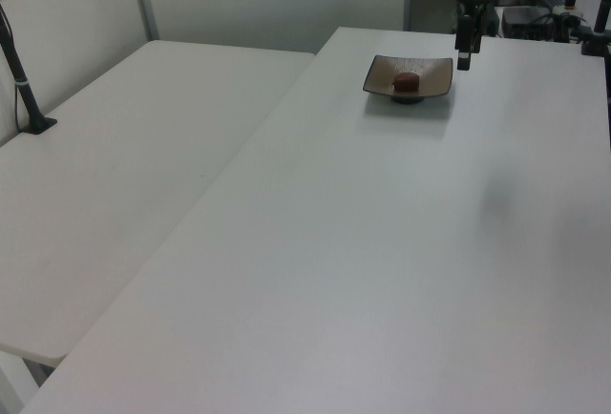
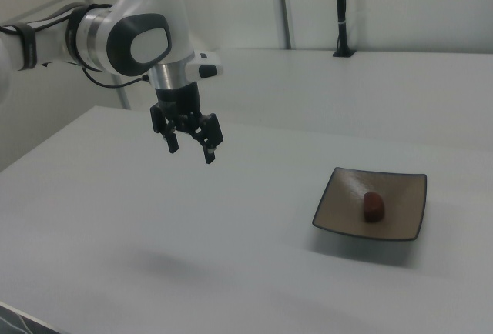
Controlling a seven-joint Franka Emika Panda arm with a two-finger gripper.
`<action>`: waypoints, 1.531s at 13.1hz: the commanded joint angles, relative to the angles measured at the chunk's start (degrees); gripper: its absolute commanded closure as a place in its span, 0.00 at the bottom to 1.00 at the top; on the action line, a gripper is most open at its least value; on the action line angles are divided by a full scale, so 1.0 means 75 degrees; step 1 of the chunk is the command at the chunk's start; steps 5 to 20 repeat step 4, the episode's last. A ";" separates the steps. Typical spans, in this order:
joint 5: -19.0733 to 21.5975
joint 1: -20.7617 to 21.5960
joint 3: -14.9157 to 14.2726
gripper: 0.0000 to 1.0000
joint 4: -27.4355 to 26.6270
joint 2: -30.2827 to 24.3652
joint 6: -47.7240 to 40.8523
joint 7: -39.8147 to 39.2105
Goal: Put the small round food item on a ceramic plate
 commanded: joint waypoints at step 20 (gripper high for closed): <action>-0.0046 -0.0141 0.0060 0.00 -0.0076 -0.0185 0.0212 0.0202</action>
